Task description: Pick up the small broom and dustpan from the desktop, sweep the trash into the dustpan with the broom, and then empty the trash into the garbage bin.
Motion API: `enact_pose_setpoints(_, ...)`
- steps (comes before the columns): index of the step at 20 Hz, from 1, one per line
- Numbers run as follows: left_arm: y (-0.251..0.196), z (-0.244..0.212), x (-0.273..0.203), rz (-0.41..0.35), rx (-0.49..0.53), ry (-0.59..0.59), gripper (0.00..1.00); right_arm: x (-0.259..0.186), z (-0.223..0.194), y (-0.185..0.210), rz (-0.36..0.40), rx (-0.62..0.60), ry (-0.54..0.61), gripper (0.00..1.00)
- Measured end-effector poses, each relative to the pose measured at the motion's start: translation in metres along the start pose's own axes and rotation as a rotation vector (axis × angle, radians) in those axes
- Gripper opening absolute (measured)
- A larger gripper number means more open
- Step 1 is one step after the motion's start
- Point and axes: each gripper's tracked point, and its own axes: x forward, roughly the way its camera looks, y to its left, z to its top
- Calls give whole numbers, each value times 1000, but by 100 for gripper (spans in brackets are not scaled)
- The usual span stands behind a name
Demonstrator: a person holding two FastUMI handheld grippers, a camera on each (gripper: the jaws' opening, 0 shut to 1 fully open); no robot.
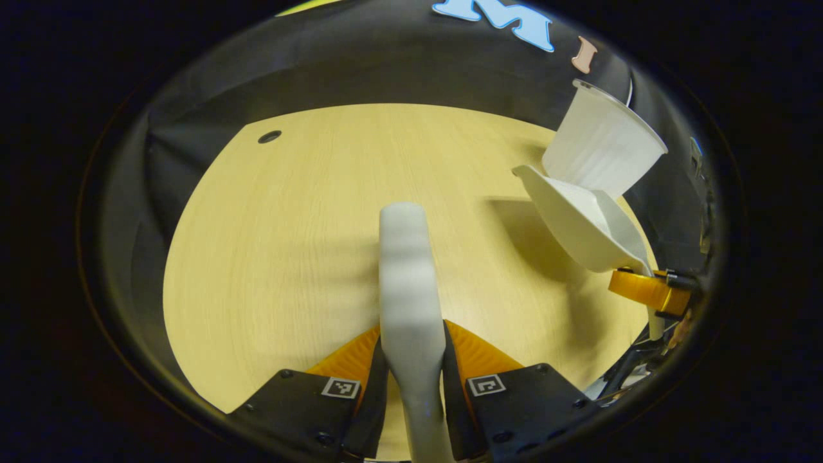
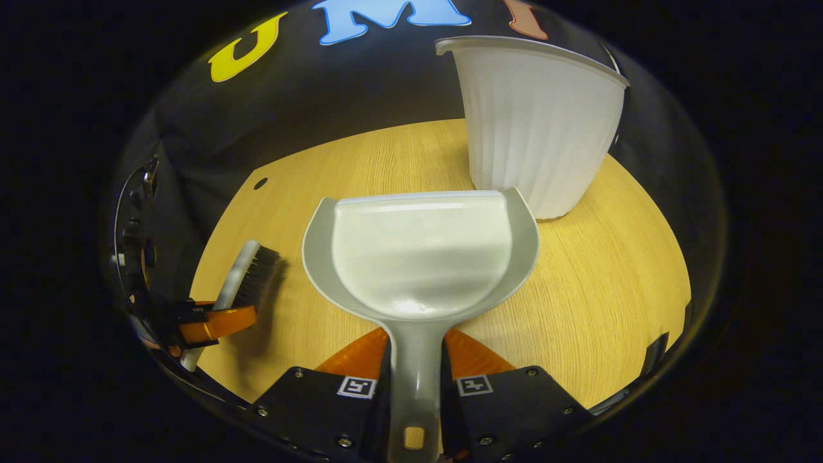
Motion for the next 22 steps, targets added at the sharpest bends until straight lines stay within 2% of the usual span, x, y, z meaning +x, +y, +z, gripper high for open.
enact_pose_setpoints(2, -1, 5, -6, 10, -3, 0, 47, 3, -7, 3, 3, 19, 12, 27)
enact_pose_setpoints(3, -2, 8, -8, 14, -3, 2, 49, 5, -10, 3, 4, 28, 16, 31)
enact_pose_setpoints(8, -5, 13, -13, 29, -14, 25, 44, 8, -13, 2, -25, 18, 29, 32)
enact_pose_setpoints(9, -5, 14, -12, 31, -15, 26, 44, 8, -14, 3, -28, 16, 34, 37)
enact_pose_setpoints(10, -5, 16, -13, 34, -14, 26, 47, 9, -15, 1, -33, 20, 37, 29)
enact_pose_setpoints(11, -6, 18, -14, 38, -12, 25, 49, 9, -16, 2, -37, 25, 39, 34)
enact_pose_setpoints(12, -8, 21, -14, 41, -10, 24, 47, 9, -17, 1, -45, 23, 40, 34)
enact_pose_setpoints(13, -11, 19, -12, 42, -8, 29, 49, 7, -19, 0, -47, 15, 35, 34)
enact_pose_setpoints(14, -13, 20, -12, 45, -5, 34, 45, 8, -19, 1, -50, 12, 31, 34)
enact_pose_setpoints(15, -14, 21, -12, 47, 0, 40, 50, 8, -19, 2, -50, 13, 29, 34)
enact_pose_setpoints(17, -16, 20, -13, 56, 6, 46, 48, 7, -19, 2, -51, 12, 23, 36)
enact_pose_setpoints(19, -13, 18, -12, 58, 6, 45, 53, 4, -20, 2, -53, 8, 19, 36)
enact_pose_setpoints(22, -15, 25, -17, 62, 25, 22, 51, 3, -19, 2, -55, 2, 18, 37)
